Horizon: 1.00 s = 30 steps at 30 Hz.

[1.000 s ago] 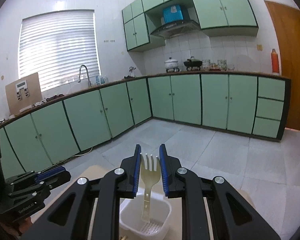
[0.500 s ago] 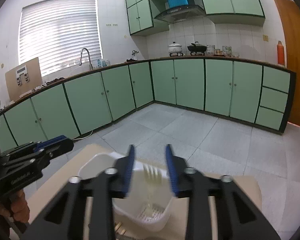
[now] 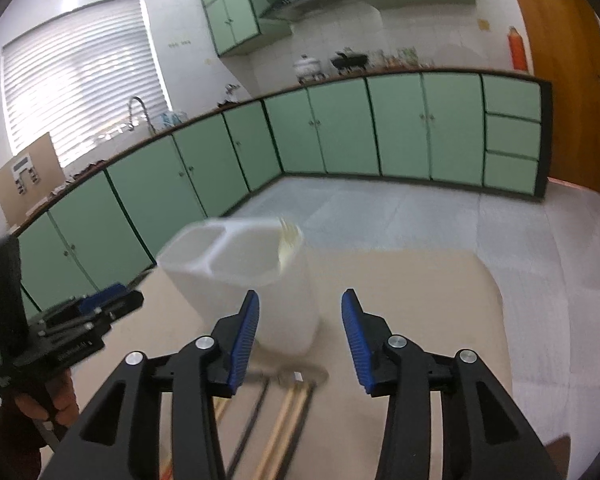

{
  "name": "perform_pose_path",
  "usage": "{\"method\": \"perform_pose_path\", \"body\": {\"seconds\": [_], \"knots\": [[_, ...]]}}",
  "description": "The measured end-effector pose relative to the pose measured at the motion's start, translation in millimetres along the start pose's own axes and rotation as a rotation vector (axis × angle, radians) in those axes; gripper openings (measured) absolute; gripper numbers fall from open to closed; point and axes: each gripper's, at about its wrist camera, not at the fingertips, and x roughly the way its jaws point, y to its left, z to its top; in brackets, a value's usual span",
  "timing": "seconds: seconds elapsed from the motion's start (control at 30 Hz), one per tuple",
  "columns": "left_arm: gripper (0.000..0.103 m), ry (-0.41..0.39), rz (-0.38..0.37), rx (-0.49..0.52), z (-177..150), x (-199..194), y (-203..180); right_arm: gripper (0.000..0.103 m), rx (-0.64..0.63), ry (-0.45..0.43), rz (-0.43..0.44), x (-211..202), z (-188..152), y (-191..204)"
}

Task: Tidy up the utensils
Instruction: 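Lower the left gripper toward the metal spoon beside the chopsticks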

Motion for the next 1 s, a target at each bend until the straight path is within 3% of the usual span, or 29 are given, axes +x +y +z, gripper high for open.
{"method": "perform_pose_path", "body": {"seconds": [0.23, 0.5, 1.0], "knots": [[0.046, 0.153, -0.055, -0.022, -32.9, 36.4, 8.8, 0.043, 0.039, 0.072, -0.020, -6.0, -36.7, -11.8], [0.048, 0.213, -0.103, -0.034, -46.4, 51.8, 6.1, 0.043, 0.069, 0.113, -0.029, -2.0, -54.5, -20.1], [0.047, 0.284, -0.224, -0.035, -60.0, 57.1, -0.7, 0.045, 0.094, 0.124, -0.046, 2.0, -55.9, -22.7]]}}
